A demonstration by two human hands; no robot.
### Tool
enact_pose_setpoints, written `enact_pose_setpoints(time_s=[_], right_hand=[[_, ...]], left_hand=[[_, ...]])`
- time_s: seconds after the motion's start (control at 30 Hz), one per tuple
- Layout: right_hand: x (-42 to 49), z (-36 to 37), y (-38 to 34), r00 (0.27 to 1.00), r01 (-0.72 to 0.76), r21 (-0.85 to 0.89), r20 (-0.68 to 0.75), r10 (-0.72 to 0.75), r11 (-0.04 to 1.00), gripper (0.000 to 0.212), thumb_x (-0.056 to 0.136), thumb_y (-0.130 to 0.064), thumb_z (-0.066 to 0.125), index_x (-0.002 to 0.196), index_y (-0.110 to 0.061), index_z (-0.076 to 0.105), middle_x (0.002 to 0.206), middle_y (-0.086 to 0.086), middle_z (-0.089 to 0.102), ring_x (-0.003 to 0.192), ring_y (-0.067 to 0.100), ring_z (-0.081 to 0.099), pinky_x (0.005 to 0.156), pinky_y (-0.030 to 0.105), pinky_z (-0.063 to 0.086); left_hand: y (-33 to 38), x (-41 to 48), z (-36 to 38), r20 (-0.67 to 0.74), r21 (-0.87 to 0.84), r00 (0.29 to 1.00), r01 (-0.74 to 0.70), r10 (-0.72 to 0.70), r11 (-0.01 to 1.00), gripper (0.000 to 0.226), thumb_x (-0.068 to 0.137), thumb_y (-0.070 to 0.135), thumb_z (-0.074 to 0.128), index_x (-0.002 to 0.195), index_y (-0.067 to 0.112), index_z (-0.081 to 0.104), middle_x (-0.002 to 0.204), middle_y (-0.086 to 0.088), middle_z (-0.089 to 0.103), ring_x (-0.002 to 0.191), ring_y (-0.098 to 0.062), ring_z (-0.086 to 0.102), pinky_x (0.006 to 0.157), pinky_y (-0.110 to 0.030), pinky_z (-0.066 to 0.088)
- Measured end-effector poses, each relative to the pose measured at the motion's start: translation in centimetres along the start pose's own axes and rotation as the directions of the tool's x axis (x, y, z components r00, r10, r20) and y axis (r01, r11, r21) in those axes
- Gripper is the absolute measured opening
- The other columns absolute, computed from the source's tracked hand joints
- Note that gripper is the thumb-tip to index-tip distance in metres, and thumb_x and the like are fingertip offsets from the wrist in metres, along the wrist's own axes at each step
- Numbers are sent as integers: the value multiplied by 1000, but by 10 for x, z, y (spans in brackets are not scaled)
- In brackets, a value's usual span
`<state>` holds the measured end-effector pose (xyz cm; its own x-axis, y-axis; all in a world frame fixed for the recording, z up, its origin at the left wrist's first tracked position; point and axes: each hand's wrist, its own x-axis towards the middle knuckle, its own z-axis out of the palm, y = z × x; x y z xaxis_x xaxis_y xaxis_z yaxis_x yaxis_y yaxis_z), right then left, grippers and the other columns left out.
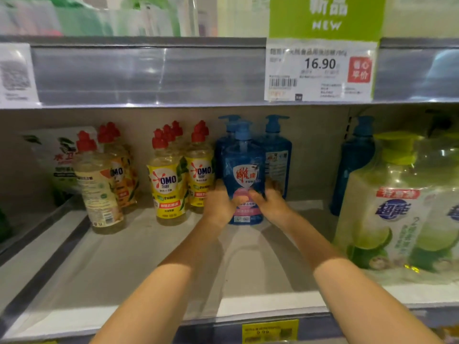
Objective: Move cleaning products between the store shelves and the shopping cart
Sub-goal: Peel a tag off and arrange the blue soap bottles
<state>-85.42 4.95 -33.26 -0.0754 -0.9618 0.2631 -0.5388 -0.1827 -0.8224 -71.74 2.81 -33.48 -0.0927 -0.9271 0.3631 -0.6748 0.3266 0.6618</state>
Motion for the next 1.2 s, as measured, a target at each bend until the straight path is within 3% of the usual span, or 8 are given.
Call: enact_pose_setpoints(time_s=[0.33, 0.47, 0.53, 0.63, 0.77, 0.97, 1.07, 1.2], right_hand=[[16, 10, 16, 993, 52, -5, -102, -52, 999, 43, 97, -21, 56, 137, -13, 40, 133, 13, 51, 121, 29, 50, 104, 46, 43], [22, 2, 19, 960, -52, 423, -229, 162, 905, 33, 87, -10, 70, 112, -18, 51, 112, 3, 61, 103, 24, 61, 88, 36, 53], [32, -11, 18, 860, -49, 541, -405, 311, 839, 29, 87, -9, 68, 109, -18, 51, 111, 5, 60, 102, 25, 61, 86, 38, 54], [51, -28, 20, 774, -87, 438, -536, 337, 895, 52, 88, -13, 68, 134, -17, 44, 140, 11, 46, 125, 31, 50, 103, 49, 46], [58, -19, 23, 877, -111, 498, -358, 320, 860, 84, 88, -31, 70, 153, -24, 18, 155, 7, 33, 137, 30, 39, 110, 53, 38], [57, -6, 28, 848, -49, 396, -468, 247, 917, 47, 89, -34, 67, 130, -17, 50, 124, 5, 62, 108, 25, 62, 92, 49, 54], [43, 6, 32, 811, -35, 308, -547, 207, 951, 53, 84, -43, 67, 129, -18, 52, 121, 5, 62, 108, 24, 62, 89, 49, 55], [28, 14, 27, 763, 23, 307, -620, 182, 951, 48, 87, -21, 71, 128, -13, 48, 123, 9, 60, 109, 26, 61, 92, 49, 53]], left_hand=[[-8, 22, 12, 6, 66, 998, 67, -67, 996, 53, 89, 32, 66, 129, 3, 46, 126, -17, 57, 111, -32, 57, 97, -38, 45], [-8, 27, 12, 19, 123, 997, 77, -80, 989, 56, 90, 32, 66, 132, 3, 42, 128, -16, 55, 114, -31, 55, 99, -38, 45], [-7, 28, 12, 24, 168, 996, 83, -88, 982, 61, 91, 33, 65, 136, 3, 38, 133, -16, 51, 119, -32, 52, 101, -38, 43], [-7, 29, 12, 31, 216, 995, 84, -93, 973, 65, 93, 36, 61, 140, 2, 32, 139, -17, 46, 125, -32, 48, 104, -36, 40], [-5, 30, 12, 42, 229, 994, 84, -96, 970, 68, 93, 39, 59, 142, 3, 28, 143, -16, 42, 128, -31, 46, 106, -35, 38], [-6, 30, 16, 24, 313, 994, 96, -109, 945, 73, 96, 40, 55, 147, 2, 19, 149, -16, 35, 134, -31, 40, 110, -35, 35], [-5, 30, 16, 5, 346, 994, 98, -106, 933, 73, 97, 39, 53, 147, 0, 16, 150, -17, 32, 136, -31, 37, 109, -33, 33], [-3, 30, 14, 35, 302, 994, 84, -99, 950, 76, 94, 40, 57, 145, -2, 19, 148, -20, 33, 135, -33, 37, 111, -37, 31]])
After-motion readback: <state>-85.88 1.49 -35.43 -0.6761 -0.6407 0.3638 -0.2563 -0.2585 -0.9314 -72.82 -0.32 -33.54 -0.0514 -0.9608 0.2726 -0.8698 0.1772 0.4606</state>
